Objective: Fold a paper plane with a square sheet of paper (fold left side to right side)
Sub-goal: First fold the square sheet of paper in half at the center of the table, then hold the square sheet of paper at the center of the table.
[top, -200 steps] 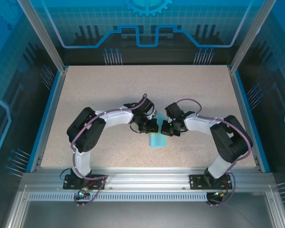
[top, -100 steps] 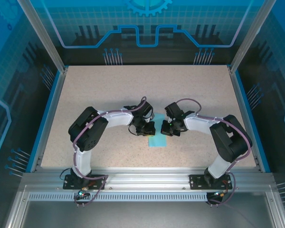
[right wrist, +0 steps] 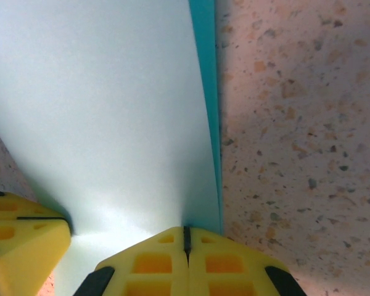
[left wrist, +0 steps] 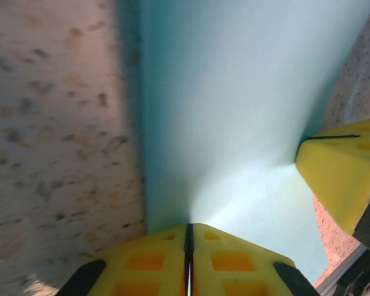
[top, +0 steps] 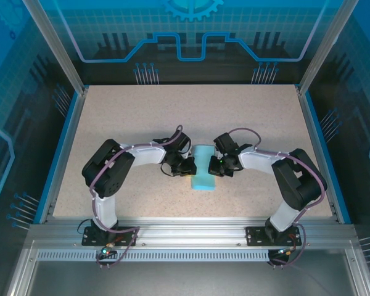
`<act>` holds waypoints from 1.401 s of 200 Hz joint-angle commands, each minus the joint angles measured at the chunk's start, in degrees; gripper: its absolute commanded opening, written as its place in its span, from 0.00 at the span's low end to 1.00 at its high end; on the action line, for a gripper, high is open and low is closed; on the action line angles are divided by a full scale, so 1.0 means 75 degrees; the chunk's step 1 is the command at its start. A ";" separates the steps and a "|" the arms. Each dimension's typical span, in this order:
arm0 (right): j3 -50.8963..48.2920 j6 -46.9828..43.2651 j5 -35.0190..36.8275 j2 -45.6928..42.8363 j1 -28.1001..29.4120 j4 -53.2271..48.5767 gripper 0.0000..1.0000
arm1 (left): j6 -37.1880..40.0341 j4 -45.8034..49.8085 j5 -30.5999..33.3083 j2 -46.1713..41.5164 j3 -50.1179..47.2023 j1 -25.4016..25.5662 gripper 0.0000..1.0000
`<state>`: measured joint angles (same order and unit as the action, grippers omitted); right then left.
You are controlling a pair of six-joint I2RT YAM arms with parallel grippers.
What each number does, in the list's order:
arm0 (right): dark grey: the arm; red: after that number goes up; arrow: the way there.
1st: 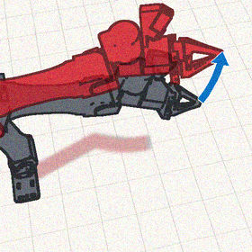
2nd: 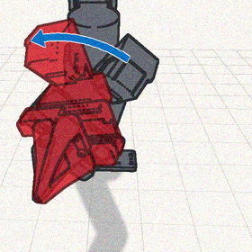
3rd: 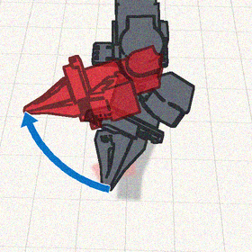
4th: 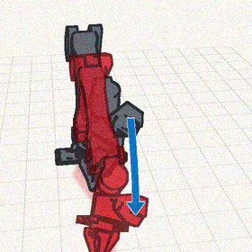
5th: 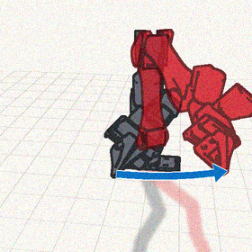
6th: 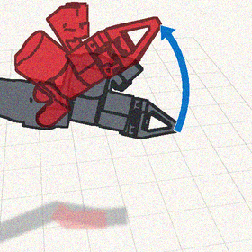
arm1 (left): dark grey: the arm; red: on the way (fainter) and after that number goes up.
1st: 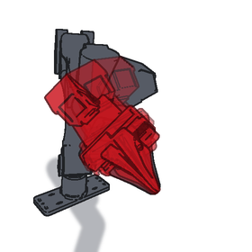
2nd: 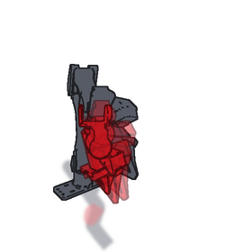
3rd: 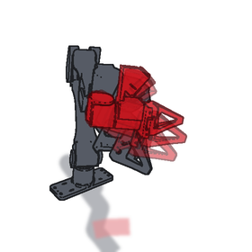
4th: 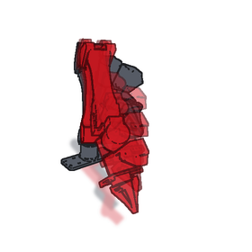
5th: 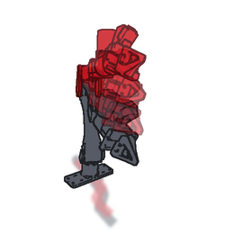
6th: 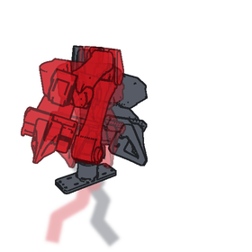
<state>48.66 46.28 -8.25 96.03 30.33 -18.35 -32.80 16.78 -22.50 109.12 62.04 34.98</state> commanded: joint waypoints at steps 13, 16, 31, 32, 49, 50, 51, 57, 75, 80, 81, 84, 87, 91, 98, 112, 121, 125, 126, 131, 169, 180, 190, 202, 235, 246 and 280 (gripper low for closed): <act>-0.0487 -0.0057 0.0426 0.0455 -0.0118 -0.0823 0.00 | 0.0252 0.0778 0.0452 -0.0219 -0.0431 -0.0363 0.13; -0.0485 -0.0058 0.0431 0.0461 -0.0118 -0.0817 0.00 | 0.0259 0.0777 0.0446 -0.0240 -0.0441 -0.0380 0.13; -0.0477 -0.0077 0.0409 0.0449 -0.0124 -0.0801 0.00 | 0.0323 0.0767 0.0394 -0.0406 -0.0499 -0.0470 0.13; -0.0477 -0.0077 0.0409 0.0444 -0.0127 -0.0800 0.00 | 0.0327 0.0759 0.0390 -0.0423 -0.0507 -0.0475 0.13; -0.0471 -0.0068 0.0385 0.0440 -0.0118 -0.0781 0.00 | 0.0408 0.0616 0.0268 -0.0771 -0.0561 -0.0521 0.12; -0.0474 -0.0072 0.0385 0.0439 -0.0118 -0.0778 0.00 | 0.0410 0.0602 0.0257 -0.0793 -0.0561 -0.0518 0.12; -0.0475 -0.0069 0.0385 0.0439 -0.0118 -0.0777 0.00 | 0.0417 0.0589 0.0246 -0.0816 -0.0561 -0.0517 0.12; -0.0474 -0.0072 0.0375 0.0438 -0.0118 -0.0776 0.00 | 0.0424 0.0498 0.0166 -0.0935 -0.0575 -0.0520 0.11; -0.0465 -0.0079 0.0364 0.0415 -0.0118 -0.0764 0.00 | 0.0256 -0.0008 -0.0234 -0.1182 -0.0608 -0.0504 0.11; -0.0445 -0.0088 0.0352 0.0412 -0.0120 -0.0753 0.00 | 0.0179 -0.0206 -0.0429 -0.1200 -0.0619 -0.0499 0.11; -0.0444 -0.0089 0.0357 0.0408 -0.0119 -0.0747 0.00 | 0.0161 -0.0249 -0.0460 -0.1183 -0.0620 -0.0496 0.11; -0.0460 -0.0089 0.0360 0.0408 -0.0118 -0.0752 0.00 | 0.0105 -0.0350 -0.0564 -0.1158 -0.0620 -0.0493 0.11; -0.0451 -0.0083 0.0343 0.0401 -0.0118 -0.0753 0.00 | 0.0047 -0.0466 -0.0665 -0.1139 -0.0620 -0.0479 0.11; -0.0442 -0.0079 0.0329 0.0407 -0.0112 -0.0742 0.00 | -0.0042 -0.0605 -0.0783 -0.1092 -0.0609 -0.0469 0.12; -0.0449 -0.0088 0.0338 0.0403 -0.0117 -0.0741 0.00 | -0.0165 -0.0803 -0.0935 -0.0971 -0.0577 -0.0413 0.11; -0.0443 -0.0080 0.0333 0.0389 -0.0118 -0.0747 0.00 | -0.0341 -0.1034 -0.1106 -0.0679 -0.0401 -0.0256 0.12; -0.0444 -0.0081 0.0327 0.0390 -0.0118 -0.0747 0.00 | -0.0363 -0.1039 -0.1080 -0.0489 -0.0264 -0.0125 0.12; -0.0437 -0.0083 0.0318 0.0387 -0.0118 -0.0752 0.00 | -0.0381 -0.1030 -0.1068 -0.0393 -0.0174 -0.0070 0.12; -0.0439 -0.0080 0.0316 0.0389 -0.0124 -0.0753 0.00 | -0.0383 -0.1030 -0.1067 -0.0382 -0.0157 -0.0053 0.12; -0.0432 -0.0094 0.0316 0.0391 -0.0118 -0.0764 0.00 | -0.0411 -0.1038 -0.1046 -0.0253 -0.0077 0.0007 0.13; -0.0430 -0.0128 0.0303 0.0356 -0.0108 -0.0770 0.00 | -0.0451 -0.0927 -0.0737 0.0345 0.0165 0.0218 0.15; -0.0430 -0.0144 0.0295 0.0336 -0.0107 -0.0735 0.00 | -0.0485 -0.0910 -0.0709 0.0435 0.0122 0.0211 0.15; -0.0473 -0.0164 0.0253 0.0294 -0.0113 -0.0614 0.00 | -0.0509 -0.0878 -0.0653 0.0484 0.0086 0.0233 0.15; -0.0521 -0.0200 0.0146 0.0201 -0.0111 -0.0372 0.00 | -0.0543 -0.0838 -0.0614 0.0509 0.0028 0.0249 0.15; -0.0424 -0.0528 -0.0197 -0.0265 -0.0168 0.0166 0.00 | -0.0683 -0.0713 -0.0450 0.0548 -0.0109 0.0295 0.15; -0.0386 -0.0673 -0.0306 -0.0521 -0.0221 0.0324 0.00 | -0.0723 -0.0703 -0.0403 0.0545 -0.0161 0.0304 0.15; -0.0418 -0.0772 -0.0675 -0.1138 -0.0500 0.1001 0.00 | -0.0788 -0.0636 -0.0254 0.0567 -0.0245 0.0329 0.15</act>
<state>45.95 42.33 -10.57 90.76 28.27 -14.94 -37.60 9.56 -27.88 111.63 61.89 36.86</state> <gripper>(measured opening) 0.044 0.152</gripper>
